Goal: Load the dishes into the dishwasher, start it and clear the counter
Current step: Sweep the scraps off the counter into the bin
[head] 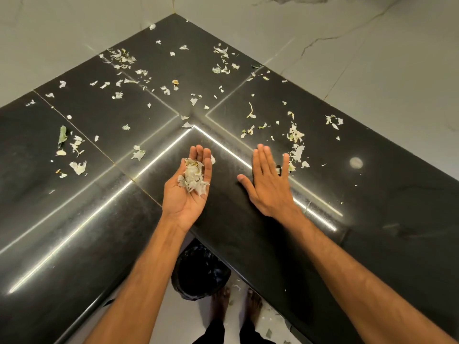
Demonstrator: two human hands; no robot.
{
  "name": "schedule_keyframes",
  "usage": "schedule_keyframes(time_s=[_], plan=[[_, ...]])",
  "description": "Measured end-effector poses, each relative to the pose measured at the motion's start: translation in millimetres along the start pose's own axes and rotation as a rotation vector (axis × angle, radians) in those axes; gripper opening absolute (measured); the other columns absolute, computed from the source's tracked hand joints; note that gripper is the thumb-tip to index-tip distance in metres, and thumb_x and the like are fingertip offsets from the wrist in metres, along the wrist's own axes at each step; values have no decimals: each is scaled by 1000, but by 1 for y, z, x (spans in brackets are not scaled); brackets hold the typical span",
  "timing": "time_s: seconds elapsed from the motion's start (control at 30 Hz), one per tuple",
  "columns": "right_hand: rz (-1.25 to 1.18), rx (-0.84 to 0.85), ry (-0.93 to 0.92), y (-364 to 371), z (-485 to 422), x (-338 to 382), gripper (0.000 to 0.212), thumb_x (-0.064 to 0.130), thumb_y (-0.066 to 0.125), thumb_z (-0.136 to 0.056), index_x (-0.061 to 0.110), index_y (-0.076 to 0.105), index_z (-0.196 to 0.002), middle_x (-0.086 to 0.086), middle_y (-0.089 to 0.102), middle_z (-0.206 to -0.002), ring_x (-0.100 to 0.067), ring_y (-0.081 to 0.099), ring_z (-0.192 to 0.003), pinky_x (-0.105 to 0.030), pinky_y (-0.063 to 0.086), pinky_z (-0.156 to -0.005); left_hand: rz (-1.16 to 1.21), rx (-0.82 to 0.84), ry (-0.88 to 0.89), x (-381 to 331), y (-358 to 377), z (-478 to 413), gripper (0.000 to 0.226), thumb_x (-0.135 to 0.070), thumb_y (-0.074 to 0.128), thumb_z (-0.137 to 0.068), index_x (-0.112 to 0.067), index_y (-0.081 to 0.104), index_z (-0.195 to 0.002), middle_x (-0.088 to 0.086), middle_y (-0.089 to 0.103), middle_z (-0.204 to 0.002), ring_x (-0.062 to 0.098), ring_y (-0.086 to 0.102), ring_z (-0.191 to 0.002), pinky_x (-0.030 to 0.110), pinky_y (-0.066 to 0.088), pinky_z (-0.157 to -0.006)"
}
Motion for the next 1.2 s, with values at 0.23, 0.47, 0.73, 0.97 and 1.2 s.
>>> schedule_keyframes(time_s=[0.23, 0.47, 0.73, 0.97, 1.2], plan=[[-134, -112, -110, -13, -4, 48, 76, 58, 20, -106, 12, -4, -162, -6, -15, -169, -23, -15, -156, -63, -12, -121, 7, -32, 15, -5, 0, -4, 33, -18, 39, -108, -4, 63, -126, 7, 66, -124, 24, 64, -121, 35, 53, -101], [44, -21, -332, 1, -34, 112, 74, 54, 15, -103, 15, -3, -162, -5, -8, -170, -24, -10, -157, -61, -11, -121, 15, -33, 35, -16, 1, -3, 35, -19, 39, -109, -2, 67, -122, 6, 65, -128, 22, 60, -126, 34, 50, -106], [52, -56, 50, 4, -20, 9, 85, 68, 7, -102, 6, 13, -161, -8, 4, -170, -22, -7, -157, -64, -7, -121, 29, -69, -7, -2, -10, -5, 31, -17, 39, -109, -6, 61, -129, 5, 64, -127, 22, 60, -125, 34, 50, -105], [18, -121, 95, -15, 21, -48, 93, 73, 20, -99, 9, -4, -161, -8, -15, -169, -27, -16, -156, -68, -10, -119, 28, -64, -18, 30, -8, -16, 31, -16, 43, -107, -4, 65, -126, 6, 67, -124, 23, 64, -121, 34, 52, -103], [16, -137, 13, -7, 32, -61, 97, 76, 28, -97, 14, -8, -162, -8, -16, -169, -27, -14, -156, -67, -5, -120, 6, -67, -61, 59, -1, -28, 32, -18, 41, -108, -5, 66, -124, 5, 67, -124, 21, 62, -122, 33, 51, -104]])
Point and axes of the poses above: each hand's wrist, its own z-axis away from the middle knuckle, its own y-axis out of the palm, x = y × z, the point moved 1 cm from there along -z, towards the middle knuckle
